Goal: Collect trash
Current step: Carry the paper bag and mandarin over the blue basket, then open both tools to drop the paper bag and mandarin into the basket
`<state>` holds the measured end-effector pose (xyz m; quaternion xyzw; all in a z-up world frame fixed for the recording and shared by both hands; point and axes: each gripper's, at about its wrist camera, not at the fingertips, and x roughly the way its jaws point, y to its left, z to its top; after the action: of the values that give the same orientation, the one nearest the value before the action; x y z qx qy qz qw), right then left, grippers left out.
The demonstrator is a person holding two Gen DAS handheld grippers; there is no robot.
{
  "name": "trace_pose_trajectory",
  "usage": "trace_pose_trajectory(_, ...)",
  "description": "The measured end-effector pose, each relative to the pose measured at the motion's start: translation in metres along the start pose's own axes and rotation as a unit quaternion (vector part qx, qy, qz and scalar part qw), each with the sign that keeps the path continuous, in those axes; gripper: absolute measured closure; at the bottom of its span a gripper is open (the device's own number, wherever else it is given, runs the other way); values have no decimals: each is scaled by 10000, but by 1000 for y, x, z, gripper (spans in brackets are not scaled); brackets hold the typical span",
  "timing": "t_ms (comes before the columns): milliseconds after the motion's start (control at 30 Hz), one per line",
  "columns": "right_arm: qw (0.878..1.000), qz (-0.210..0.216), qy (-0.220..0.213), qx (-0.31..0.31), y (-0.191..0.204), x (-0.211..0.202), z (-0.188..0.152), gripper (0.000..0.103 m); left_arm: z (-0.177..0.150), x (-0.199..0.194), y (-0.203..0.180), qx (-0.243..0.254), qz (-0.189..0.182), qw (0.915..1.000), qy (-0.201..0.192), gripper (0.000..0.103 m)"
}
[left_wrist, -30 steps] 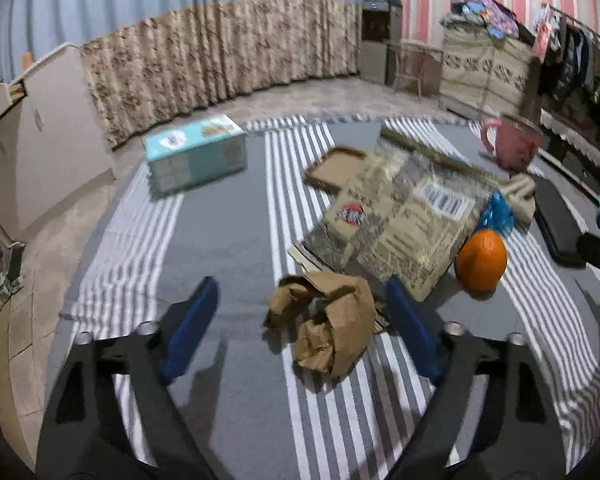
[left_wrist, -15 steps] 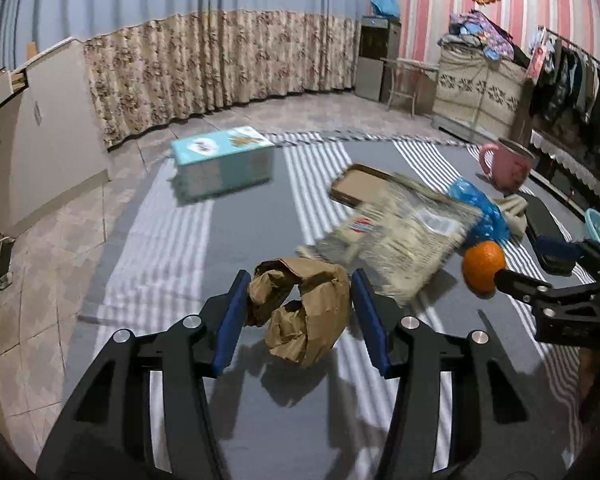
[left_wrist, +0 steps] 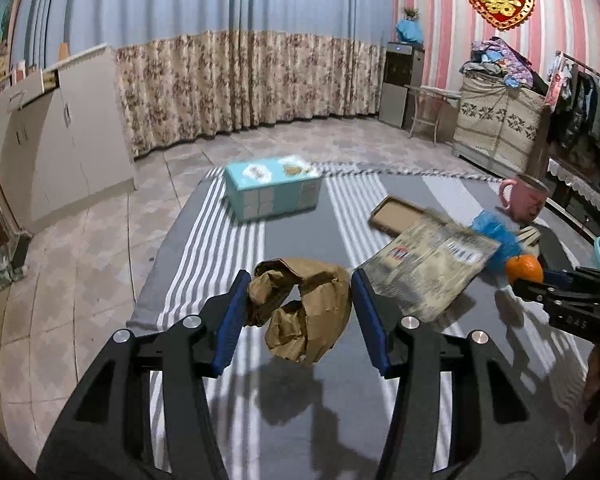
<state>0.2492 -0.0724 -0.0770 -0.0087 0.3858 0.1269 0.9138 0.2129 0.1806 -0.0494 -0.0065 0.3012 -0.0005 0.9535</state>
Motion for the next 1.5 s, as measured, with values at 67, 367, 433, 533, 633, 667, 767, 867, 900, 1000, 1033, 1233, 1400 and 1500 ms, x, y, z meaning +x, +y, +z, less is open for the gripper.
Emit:
trace_pose_trajectory(67,9998,-1,-170,66,-12,-20,-1,66,5,-6,-10,34,-28,10000,-82,52)
trace_pose_trajectory(367,9941,-211,-940,502,-85,-117,-13,66,26,-46,-87,201,-385,9977,-516,52)
trace_pose_trajectory(433,9921,-357,-1053,573,-104,-134,-19,66,29,-53,-112,251,-552,9965,-579,52)
trace_pose_trajectory(533,9886,-595,-1158,758,-138,-157,-35,66,30,-59,-153,463,-749,9939,-661,52)
trace_pose_trajectory(633,9839,-933,-1217,917,-172,-178,-53,66,30,-63,-194,635,-988,9906,-694,52)
trace_pose_trajectory(667,9812,-1090,-1248,993,-187,-187,-60,66,29,-64,-206,662,-1070,9896,-694,52)
trace_pose_trajectory(767,9748,-1356,-1319,1185,-218,-202,-73,66,29,-64,-247,745,-1342,9858,-677,52)
trace_pose_trajectory(867,9673,-1682,-1364,1319,-251,-214,-85,66,27,-64,-288,866,-1567,9816,-661,52)
trace_pose_trajectory(900,9656,-1747,-1380,1346,-257,-215,-88,66,25,-64,-305,930,-1647,9798,-651,52)
trace_pose_trajectory(1000,9579,-1901,-1461,1580,-287,-224,-97,66,21,-66,-345,1129,-1857,9740,-643,52)
trace_pose_trajectory(1033,9550,-1920,-1495,1694,-299,-226,-100,66,20,-66,-359,1200,-1923,9719,-641,52)
trace_pose_trajectory(1233,9482,-2077,-1506,1877,-343,-219,-102,66,15,-65,-427,1544,-2254,9600,-616,52)
trace_pose_trajectory(1400,9425,-2113,-1479,2125,-370,-217,-114,66,14,-54,-472,1674,-2508,9522,-479,52)
trace_pose_trajectory(1500,9401,-2177,-1443,2193,-381,-216,-120,66,8,-45,-494,1726,-2686,9471,-340,52)
